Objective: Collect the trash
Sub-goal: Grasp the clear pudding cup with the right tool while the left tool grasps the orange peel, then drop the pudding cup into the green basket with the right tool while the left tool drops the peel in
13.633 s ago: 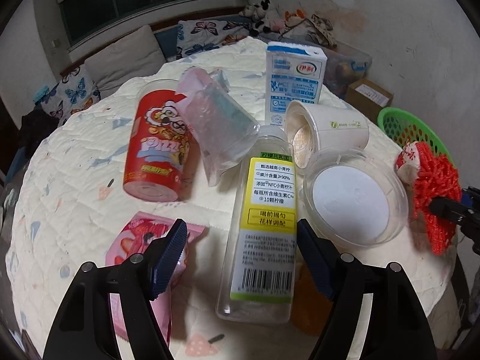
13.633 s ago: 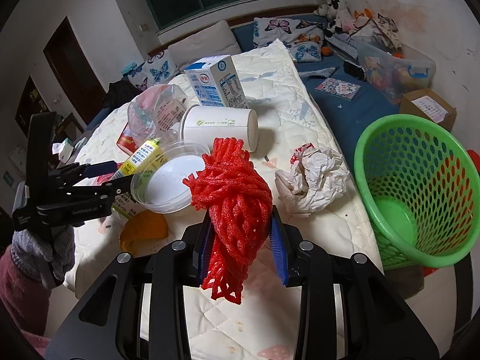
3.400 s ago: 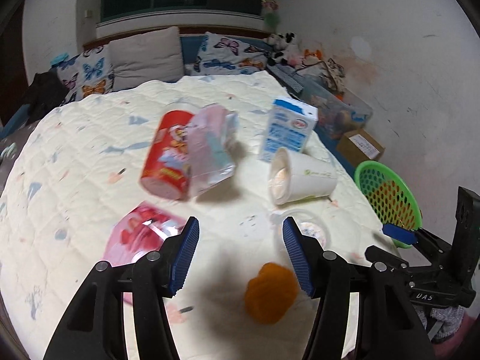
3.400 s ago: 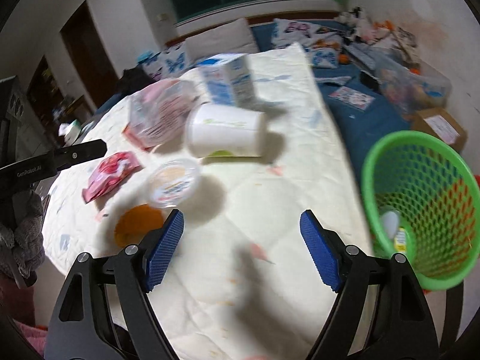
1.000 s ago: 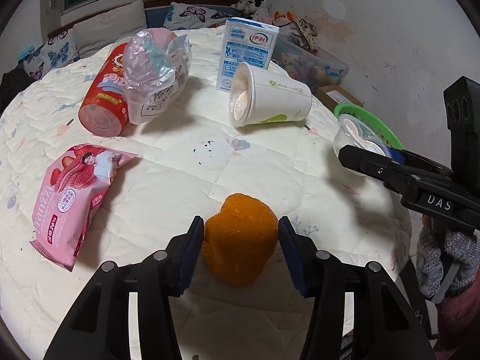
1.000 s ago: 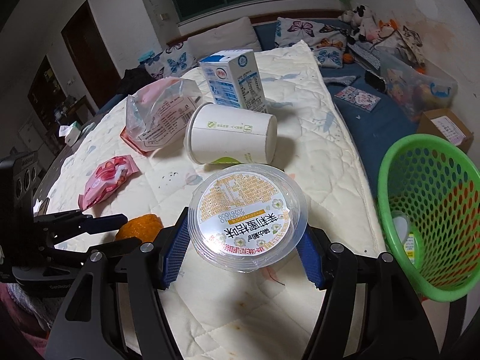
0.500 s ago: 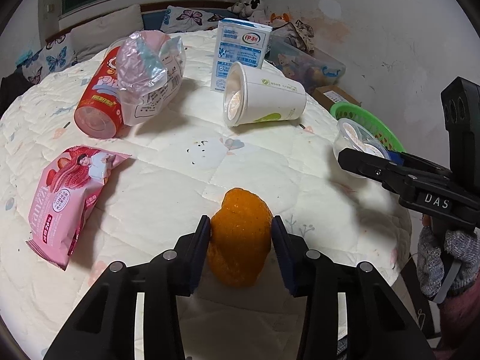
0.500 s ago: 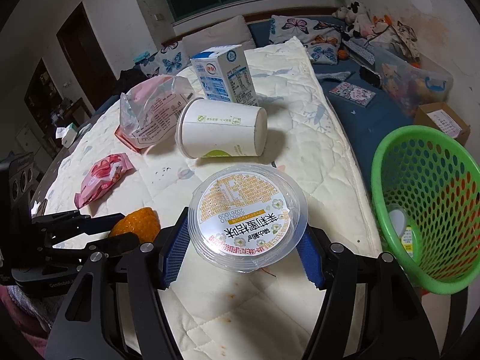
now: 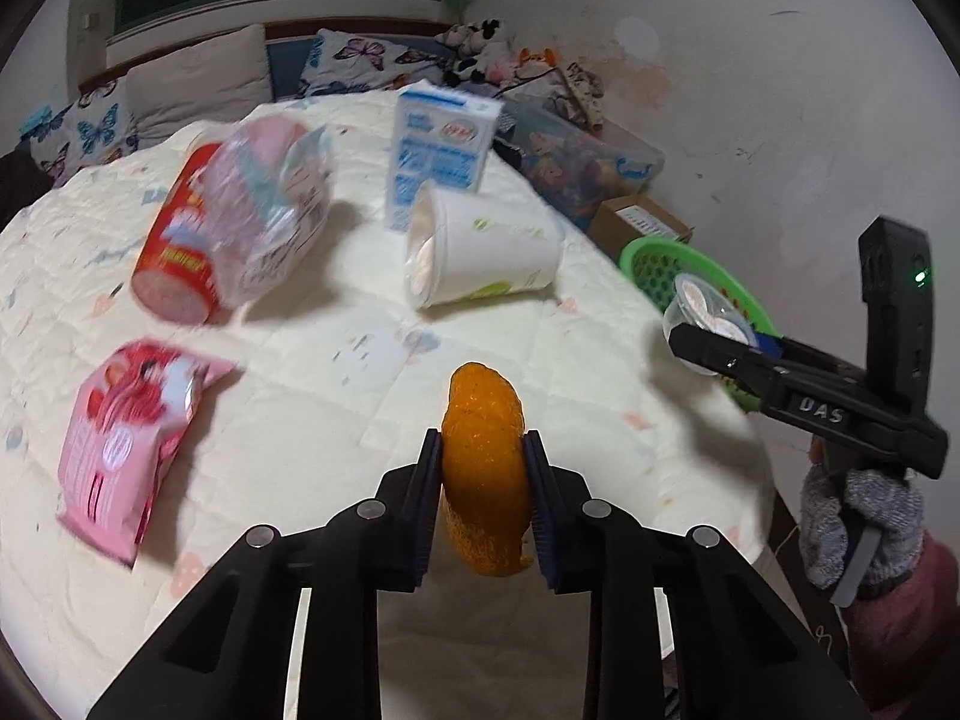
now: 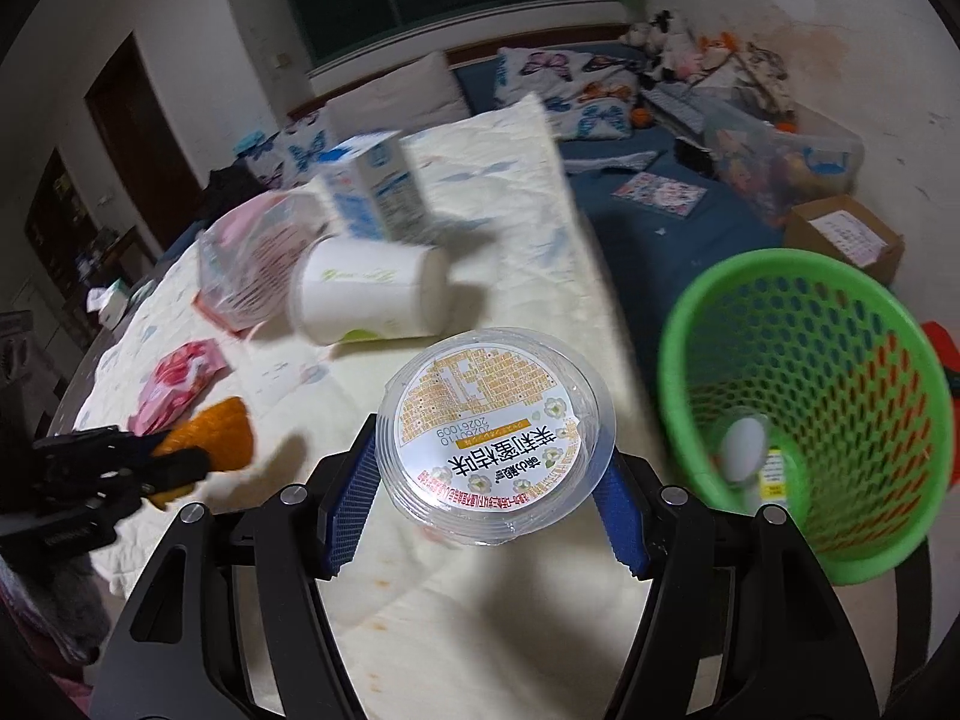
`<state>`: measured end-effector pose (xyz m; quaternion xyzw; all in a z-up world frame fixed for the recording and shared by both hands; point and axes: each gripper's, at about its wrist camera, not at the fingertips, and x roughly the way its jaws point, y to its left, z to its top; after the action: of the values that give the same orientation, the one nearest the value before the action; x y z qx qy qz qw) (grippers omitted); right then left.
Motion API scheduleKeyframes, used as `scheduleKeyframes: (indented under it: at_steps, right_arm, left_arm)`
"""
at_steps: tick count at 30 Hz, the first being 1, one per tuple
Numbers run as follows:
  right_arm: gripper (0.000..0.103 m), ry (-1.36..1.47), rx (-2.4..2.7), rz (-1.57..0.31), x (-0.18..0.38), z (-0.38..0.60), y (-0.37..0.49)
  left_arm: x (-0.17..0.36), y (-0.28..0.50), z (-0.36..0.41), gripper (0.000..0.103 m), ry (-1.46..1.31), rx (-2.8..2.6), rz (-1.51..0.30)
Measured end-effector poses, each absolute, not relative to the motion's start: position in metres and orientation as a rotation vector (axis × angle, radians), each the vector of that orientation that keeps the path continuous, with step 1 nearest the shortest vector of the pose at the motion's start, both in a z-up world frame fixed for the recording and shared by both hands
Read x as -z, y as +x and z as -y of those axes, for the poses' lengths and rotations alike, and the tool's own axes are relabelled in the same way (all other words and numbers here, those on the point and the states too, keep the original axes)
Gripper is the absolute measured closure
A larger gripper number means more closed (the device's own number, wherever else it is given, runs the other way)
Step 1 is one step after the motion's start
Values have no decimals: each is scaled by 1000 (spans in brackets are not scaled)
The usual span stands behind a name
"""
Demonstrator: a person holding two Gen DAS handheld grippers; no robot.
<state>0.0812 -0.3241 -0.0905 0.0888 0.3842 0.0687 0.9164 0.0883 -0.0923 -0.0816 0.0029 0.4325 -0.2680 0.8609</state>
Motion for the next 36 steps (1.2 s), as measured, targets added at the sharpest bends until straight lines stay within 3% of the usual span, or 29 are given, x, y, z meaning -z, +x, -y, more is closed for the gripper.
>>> scheduleKeyframes:
  at_steps: [16, 21, 23, 36]
  right_arm:
    - [37, 249, 156, -798, 103, 451, 69]
    - [35, 278, 191, -811, 112, 475, 67]
    - [29, 287, 199, -809, 114, 481, 65]
    - [27, 336, 217, -772, 107, 501, 43]
  left_arm:
    - [29, 120, 199, 77, 97, 738, -820]
    - [26, 133, 231, 77, 116, 780, -832]
    - [26, 136, 245, 77, 126, 796, -836]
    - [43, 161, 330, 75, 183, 880, -899]
